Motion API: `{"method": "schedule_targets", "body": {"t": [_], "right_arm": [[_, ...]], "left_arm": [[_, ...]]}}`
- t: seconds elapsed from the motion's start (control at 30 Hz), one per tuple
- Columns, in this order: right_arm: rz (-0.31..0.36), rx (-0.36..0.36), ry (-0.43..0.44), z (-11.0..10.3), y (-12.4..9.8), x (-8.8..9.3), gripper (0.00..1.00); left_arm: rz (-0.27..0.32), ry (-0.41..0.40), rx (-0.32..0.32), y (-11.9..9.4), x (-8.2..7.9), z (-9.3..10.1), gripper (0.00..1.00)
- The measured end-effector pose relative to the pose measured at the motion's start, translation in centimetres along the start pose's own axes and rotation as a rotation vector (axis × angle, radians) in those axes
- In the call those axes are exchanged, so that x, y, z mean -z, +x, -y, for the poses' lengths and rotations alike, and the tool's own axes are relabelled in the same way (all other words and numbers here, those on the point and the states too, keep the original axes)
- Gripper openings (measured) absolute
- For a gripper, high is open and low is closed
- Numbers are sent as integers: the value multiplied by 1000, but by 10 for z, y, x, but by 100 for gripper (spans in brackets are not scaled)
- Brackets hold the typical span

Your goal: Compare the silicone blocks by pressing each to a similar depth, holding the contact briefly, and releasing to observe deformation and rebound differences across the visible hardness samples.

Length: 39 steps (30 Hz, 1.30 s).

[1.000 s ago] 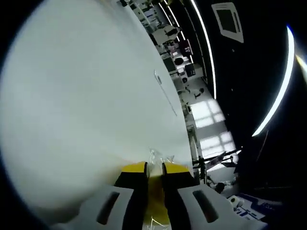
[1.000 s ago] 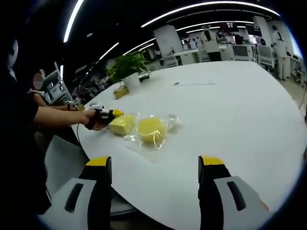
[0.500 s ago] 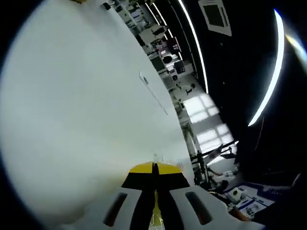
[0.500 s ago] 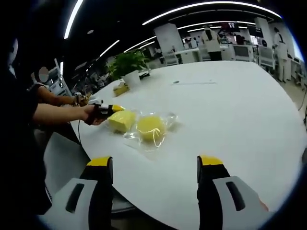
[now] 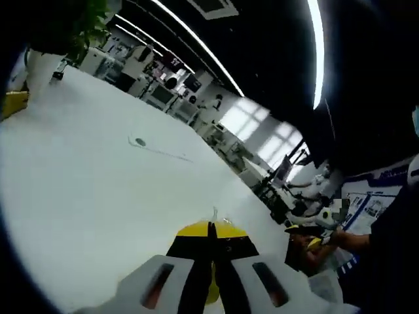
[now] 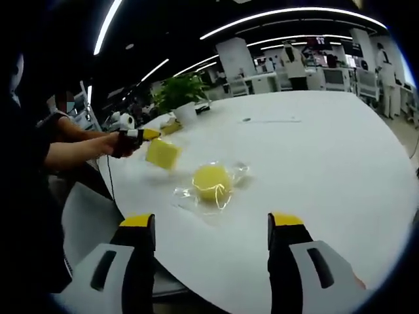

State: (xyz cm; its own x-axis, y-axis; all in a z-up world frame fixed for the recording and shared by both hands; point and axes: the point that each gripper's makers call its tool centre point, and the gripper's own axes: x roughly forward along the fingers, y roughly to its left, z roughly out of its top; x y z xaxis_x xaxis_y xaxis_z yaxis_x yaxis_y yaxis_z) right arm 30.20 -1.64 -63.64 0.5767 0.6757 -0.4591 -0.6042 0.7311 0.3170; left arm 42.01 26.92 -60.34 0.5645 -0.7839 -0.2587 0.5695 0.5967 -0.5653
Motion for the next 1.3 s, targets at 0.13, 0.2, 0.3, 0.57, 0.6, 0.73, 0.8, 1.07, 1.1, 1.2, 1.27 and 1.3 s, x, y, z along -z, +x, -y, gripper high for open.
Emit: {"method": "schedule_targets", "body": {"t": [0.13,0.2,0.3,0.57,0.6,0.73,0.8,1.07,1.1,1.2,1.27,1.3], "right_arm": [[0,0,-7,-6,-5,1,64],[5,4,-19,-9,-8,1,64],[20,5,-18,-13,-14,1,64],[55,7,-37,-20,-27,-4,66],[57,6,-40,-21,-28,-5,66],[64,0,-51,-27,-29,-6,66],[65,-1,-62,-28,-29,-7,66],[69,-25,-84,-38,-25,-15,66],[66,-27,-90,-40,-25,-16,66],[77,-43,-103,-46,-24,-20,66],[79,-54,-108,-50,-23,-23,65],[81,-61,-114,-52,-23,-25,64]], "left_arm": [[-10,71,9,-6,-7,17,0],[0,117,27,-10,-14,27,0],[0,161,59,-13,-25,46,0],[-1,337,168,-17,-48,100,0],[0,342,178,-17,-51,105,0],[16,404,204,-16,-63,125,0],[27,418,222,-17,-69,134,0],[92,505,317,-15,-97,178,0],[95,523,322,-13,-99,180,0],[119,534,355,-9,-106,192,0],[126,543,377,-7,-108,198,0],[128,547,386,-7,-109,200,0]]}}
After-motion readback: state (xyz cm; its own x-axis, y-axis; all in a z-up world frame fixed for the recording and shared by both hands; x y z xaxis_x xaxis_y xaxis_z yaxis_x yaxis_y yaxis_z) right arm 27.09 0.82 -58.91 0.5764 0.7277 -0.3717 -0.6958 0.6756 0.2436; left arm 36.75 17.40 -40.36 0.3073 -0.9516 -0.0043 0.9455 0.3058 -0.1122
